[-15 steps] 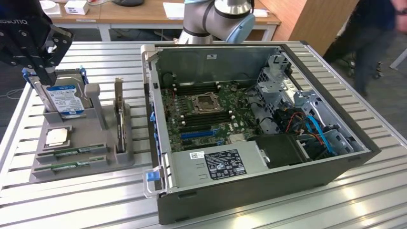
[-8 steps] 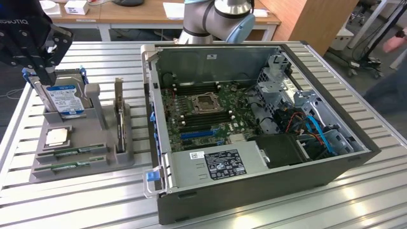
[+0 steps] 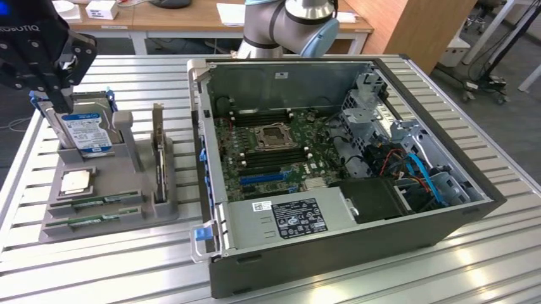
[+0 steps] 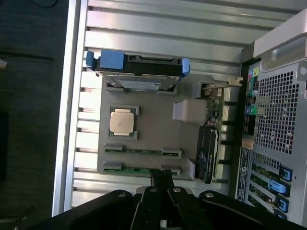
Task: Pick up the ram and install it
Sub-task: 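Pick up the ram and move it above insertion slot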
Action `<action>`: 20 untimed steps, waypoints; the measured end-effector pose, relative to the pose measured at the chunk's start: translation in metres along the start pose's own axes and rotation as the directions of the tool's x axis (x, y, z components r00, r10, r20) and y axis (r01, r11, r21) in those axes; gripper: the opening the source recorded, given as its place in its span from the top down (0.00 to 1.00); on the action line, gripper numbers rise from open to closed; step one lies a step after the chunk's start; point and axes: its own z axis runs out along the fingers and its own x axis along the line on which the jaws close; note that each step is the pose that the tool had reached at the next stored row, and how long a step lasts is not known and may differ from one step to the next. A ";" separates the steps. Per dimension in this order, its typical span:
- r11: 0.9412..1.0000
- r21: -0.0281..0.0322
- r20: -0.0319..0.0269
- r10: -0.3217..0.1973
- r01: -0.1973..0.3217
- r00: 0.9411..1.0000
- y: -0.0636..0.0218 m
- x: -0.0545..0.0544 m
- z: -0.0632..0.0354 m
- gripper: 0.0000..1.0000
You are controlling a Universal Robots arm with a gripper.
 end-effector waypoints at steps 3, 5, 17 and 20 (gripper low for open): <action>0.999 -0.001 -0.002 -0.053 0.053 0.999 0.0000 0.000 0.0001 0.90; 0.996 -0.002 -0.004 -0.087 0.087 0.996 0.0000 0.000 0.0002 0.90; 0.956 -0.009 -0.012 -0.293 0.293 0.956 0.0000 0.000 0.0007 0.90; 0.941 -0.011 -0.014 -0.339 0.339 0.941 0.0000 0.000 0.0008 0.90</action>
